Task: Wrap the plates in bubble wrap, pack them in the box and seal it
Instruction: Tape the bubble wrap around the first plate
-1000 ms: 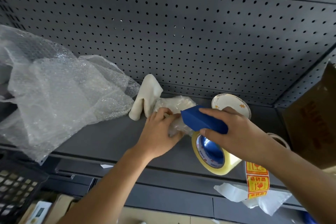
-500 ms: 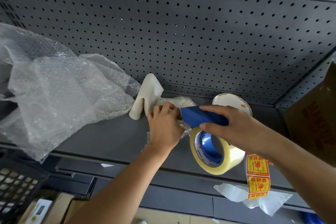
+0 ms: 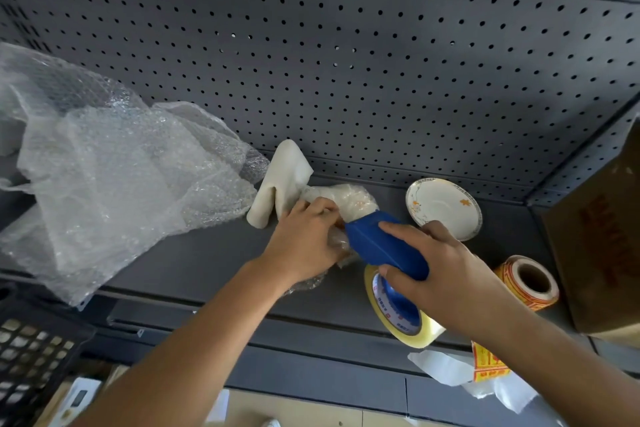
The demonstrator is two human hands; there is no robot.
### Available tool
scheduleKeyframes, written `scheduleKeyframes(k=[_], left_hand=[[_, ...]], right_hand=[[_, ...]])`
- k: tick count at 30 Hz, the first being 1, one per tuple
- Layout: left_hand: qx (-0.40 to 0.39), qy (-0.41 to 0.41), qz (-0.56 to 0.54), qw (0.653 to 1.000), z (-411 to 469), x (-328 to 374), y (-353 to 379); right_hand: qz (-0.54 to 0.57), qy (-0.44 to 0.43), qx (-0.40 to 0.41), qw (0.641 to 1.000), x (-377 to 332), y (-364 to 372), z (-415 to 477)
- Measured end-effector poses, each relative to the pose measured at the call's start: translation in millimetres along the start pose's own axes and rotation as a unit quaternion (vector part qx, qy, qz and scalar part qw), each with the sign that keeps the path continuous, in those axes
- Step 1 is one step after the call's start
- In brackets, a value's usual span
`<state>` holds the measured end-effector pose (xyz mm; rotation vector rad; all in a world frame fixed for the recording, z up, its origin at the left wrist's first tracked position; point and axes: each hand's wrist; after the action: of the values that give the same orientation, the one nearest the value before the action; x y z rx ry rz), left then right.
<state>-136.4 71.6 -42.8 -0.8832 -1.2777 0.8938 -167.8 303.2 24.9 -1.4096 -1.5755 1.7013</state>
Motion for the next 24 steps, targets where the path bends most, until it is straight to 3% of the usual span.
scheduleKeyframes(k=[3, 11, 13, 18, 24], left_hand=[[-0.109, 0.046, 0.023, 0.993, -10.0, -10.9, -12.4], [-0.224, 0.14, 0.104, 0.959, -16.5, -36.8, -49.0], [-0.211, 0.156, 0.158, 0.952, -16.3, -44.4, -54.7], [-0.092, 0.273, 0.273, 0.918, -11.0, -48.3, -37.5], [-0.064, 0.325, 0.285, 0.899, 20.9, -59.6, -25.0]], right_hand=[[0.009, 0.008, -0.01, 1.0, 5.7, 1.2, 1.5], [0.038, 0.032, -0.062, 0.997, 9.8, -2.8, 7.2], [0.031, 0.03, -0.07, 0.997, 9.5, -4.3, 8.6], [0.038, 0.038, -0.087, 0.995, 10.5, -7.9, 12.7], [0.118, 0.058, -0.124, 0.984, 13.5, -16.0, 21.8]])
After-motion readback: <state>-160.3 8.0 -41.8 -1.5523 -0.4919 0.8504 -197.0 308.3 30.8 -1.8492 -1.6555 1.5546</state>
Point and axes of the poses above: each hand's wrist, its own z-axis towards the middle knuckle, its own y-axis out of the palm, x = y × z, and after that the axes turned 8 degrees about y, right-handed
